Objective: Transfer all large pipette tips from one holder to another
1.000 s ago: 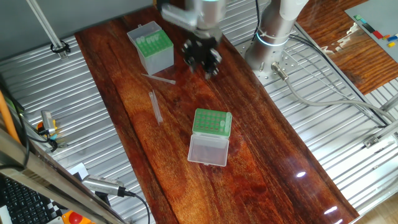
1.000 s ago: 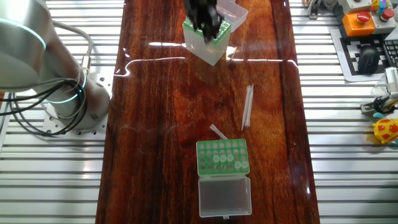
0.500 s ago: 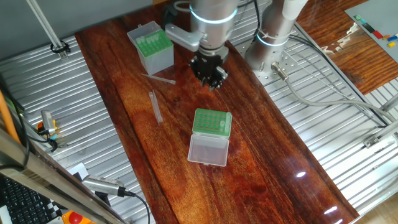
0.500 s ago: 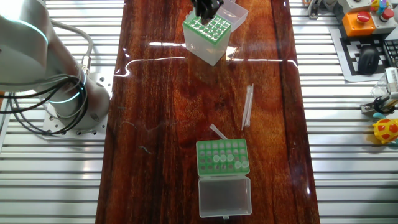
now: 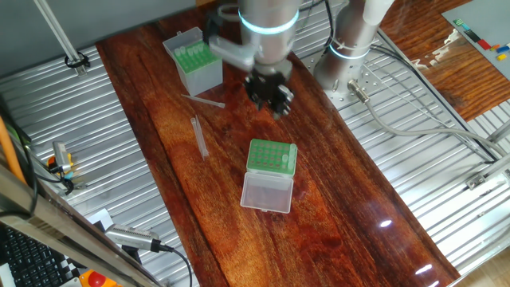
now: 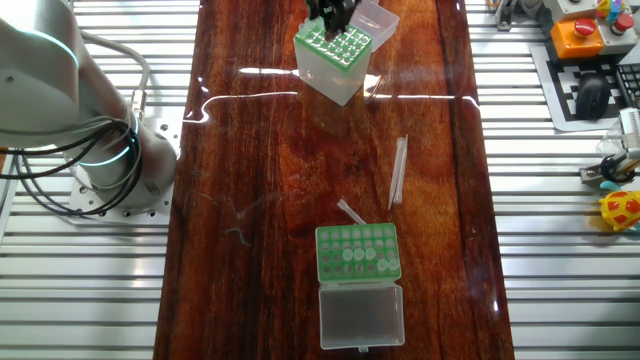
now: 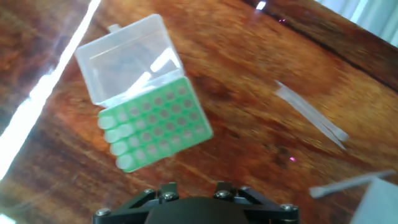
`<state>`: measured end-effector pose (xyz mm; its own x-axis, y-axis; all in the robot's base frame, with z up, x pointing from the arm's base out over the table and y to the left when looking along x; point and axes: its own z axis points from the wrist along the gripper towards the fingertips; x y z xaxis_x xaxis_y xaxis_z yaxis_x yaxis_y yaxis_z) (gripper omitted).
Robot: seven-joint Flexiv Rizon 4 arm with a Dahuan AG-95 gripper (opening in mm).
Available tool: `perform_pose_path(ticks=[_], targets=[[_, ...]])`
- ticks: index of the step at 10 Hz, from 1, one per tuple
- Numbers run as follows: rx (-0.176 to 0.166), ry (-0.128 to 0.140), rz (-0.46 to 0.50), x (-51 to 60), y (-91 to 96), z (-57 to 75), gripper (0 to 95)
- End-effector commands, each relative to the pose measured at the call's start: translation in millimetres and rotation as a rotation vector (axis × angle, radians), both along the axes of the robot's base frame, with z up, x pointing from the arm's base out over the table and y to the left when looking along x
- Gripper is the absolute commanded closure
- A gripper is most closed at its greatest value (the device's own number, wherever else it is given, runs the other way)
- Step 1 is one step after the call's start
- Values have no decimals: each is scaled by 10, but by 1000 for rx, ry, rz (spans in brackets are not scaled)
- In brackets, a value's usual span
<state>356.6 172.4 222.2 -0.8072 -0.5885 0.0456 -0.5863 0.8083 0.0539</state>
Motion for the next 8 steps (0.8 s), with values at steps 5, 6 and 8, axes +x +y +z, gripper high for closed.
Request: perform_pose_path(ticks=[5,6,8], targets=[[22,-18,67,-253,244,-238,570],[26,-14,86,-253,244,-238,570],[17,7,93,-249,292,-284,570]])
